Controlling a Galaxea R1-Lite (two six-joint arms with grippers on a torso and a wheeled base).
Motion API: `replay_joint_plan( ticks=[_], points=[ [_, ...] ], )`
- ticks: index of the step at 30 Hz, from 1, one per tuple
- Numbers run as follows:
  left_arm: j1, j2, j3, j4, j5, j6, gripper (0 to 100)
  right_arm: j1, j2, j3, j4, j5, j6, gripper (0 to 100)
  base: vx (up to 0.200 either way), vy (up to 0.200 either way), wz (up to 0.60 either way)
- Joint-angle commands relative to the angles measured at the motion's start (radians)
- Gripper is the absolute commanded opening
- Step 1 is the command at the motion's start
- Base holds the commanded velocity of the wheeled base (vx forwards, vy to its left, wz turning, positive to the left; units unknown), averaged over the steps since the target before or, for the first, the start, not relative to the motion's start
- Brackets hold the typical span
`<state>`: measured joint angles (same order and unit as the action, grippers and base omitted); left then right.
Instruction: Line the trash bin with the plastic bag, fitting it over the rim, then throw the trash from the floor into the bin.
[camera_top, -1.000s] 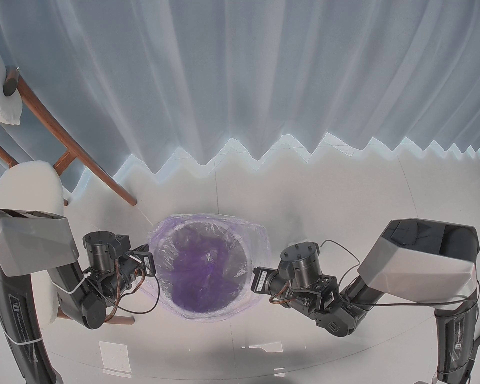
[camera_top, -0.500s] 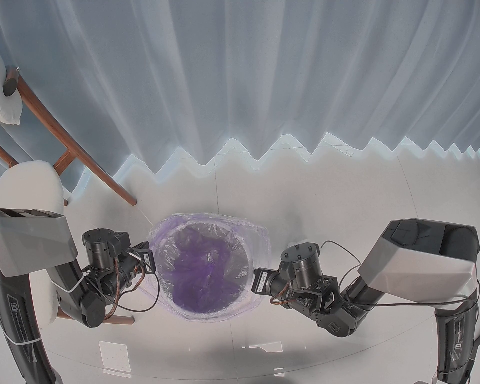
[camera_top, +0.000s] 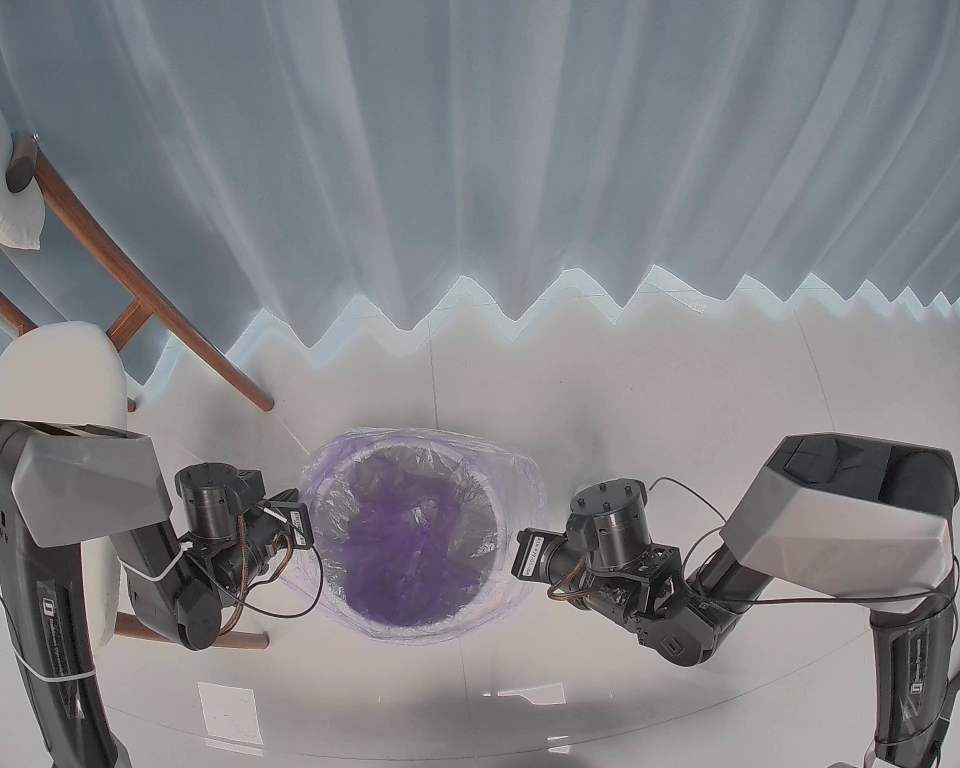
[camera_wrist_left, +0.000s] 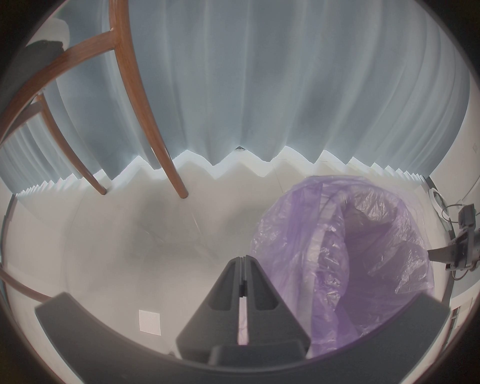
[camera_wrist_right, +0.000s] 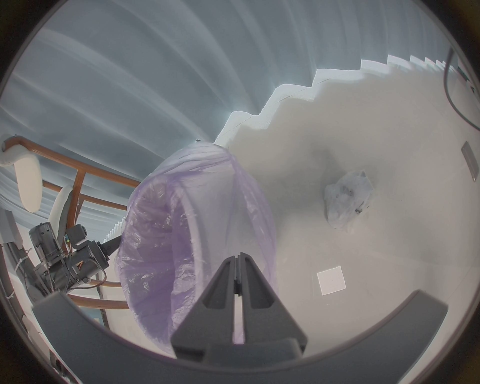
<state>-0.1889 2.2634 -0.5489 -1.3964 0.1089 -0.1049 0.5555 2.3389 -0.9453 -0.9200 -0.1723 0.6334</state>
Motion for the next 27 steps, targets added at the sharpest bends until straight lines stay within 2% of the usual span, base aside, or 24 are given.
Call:
replay_joint_plan(
  ticks=[1,7,12,27],
  points=[
    [-0.003,0.041,-0.013,-0.001,0.002,0.001,0,-0.013,0.019,-0.006,-0.002,0.002,0.000,0,0.000,0.000,0.00],
    [0.023,0.070,-0.059,-0.001,0.002,-0.002,0,-0.022,0.031,-0.020,-0.002,0.004,0.000,0,0.000,0.000,0.00],
    [0.028,0.064,-0.082,0.019,0.005,-0.058,0,-0.029,0.039,-0.023,-0.002,0.004,0.002,0,0.000,0.000,0.00],
    [0.080,0.142,-0.132,0.034,0.057,-0.062,0,-0.037,0.062,-0.046,-0.008,0.004,-0.001,0,0.000,0.000,0.00]
  ],
)
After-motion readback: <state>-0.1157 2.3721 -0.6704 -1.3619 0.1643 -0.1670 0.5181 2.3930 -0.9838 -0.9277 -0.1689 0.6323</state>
